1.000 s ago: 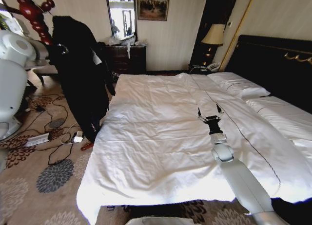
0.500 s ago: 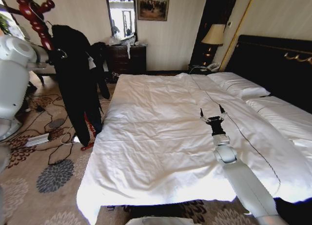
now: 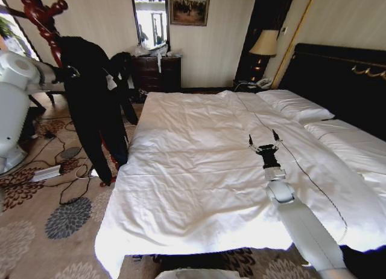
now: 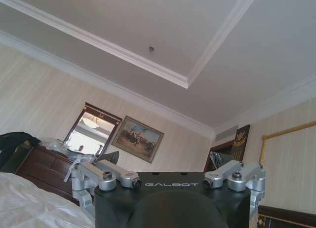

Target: Pick up the clothes from the bed and hang them on the clothes hanger.

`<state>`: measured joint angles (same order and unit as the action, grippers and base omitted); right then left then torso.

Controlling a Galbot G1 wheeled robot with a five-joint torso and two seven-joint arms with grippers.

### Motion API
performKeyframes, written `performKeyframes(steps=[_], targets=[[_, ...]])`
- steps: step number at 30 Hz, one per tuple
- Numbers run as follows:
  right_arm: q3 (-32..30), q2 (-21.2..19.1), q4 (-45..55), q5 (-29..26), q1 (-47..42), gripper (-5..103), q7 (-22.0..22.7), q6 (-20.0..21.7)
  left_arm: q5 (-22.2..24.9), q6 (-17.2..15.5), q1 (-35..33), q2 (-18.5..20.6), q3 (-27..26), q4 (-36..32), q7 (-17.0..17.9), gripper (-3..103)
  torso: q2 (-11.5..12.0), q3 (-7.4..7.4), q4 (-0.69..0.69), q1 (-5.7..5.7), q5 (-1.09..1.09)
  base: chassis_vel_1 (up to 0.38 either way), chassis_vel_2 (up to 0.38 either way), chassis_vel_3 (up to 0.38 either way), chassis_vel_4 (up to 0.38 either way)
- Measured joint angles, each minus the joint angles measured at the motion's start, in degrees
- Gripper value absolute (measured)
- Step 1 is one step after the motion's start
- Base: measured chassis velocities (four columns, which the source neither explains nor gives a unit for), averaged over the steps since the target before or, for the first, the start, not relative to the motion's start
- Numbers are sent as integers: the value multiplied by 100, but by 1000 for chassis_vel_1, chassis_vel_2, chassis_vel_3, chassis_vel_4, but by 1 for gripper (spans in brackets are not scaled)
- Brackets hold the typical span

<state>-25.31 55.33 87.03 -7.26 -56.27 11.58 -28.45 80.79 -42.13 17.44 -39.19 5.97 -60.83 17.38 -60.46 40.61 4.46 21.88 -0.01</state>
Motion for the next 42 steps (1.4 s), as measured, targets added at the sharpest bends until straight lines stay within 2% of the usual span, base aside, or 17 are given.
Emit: performKeyframes(steps=[6,17,25,32,36,39,42], targets=[[4,3,-53,-3,16,100,-1,-1,-86,-7,153,-118,53,78,-74,19,0,0,2,-1,0,0,0,0,0],[0,36,-156,-7,60,100,-13,-53,-257,-7,689,-485,510,786,-422,19,0,0,1,0,1,0,0,0,0],[-39,34,-166,-7,35,100,-20,-101,-343,-7,726,-536,716,918,-516,19,0,0,2,0,1,0,0,0,0],[-59,20,-174,-7,20,100,-28,-128,-324,-7,534,-406,636,699,-449,19,0,0,1,-1,1,0,0,0,0],[-25,26,-174,-10,48,100,-31,-129,-303,0,229,-242,355,344,-285,17,0,0,1,-1,1,0,0,0,0],[-9,35,-174,-10,50,100,-32,-129,-306,5,37,-150,148,90,-192,28,0,0,0,-1,1,0,0,0,0],[3,41,-174,-8,49,100,-32,-129,-305,12,-227,-9,-120,-273,-71,33,0,-1,1,-1,1,0,0,0,0]])
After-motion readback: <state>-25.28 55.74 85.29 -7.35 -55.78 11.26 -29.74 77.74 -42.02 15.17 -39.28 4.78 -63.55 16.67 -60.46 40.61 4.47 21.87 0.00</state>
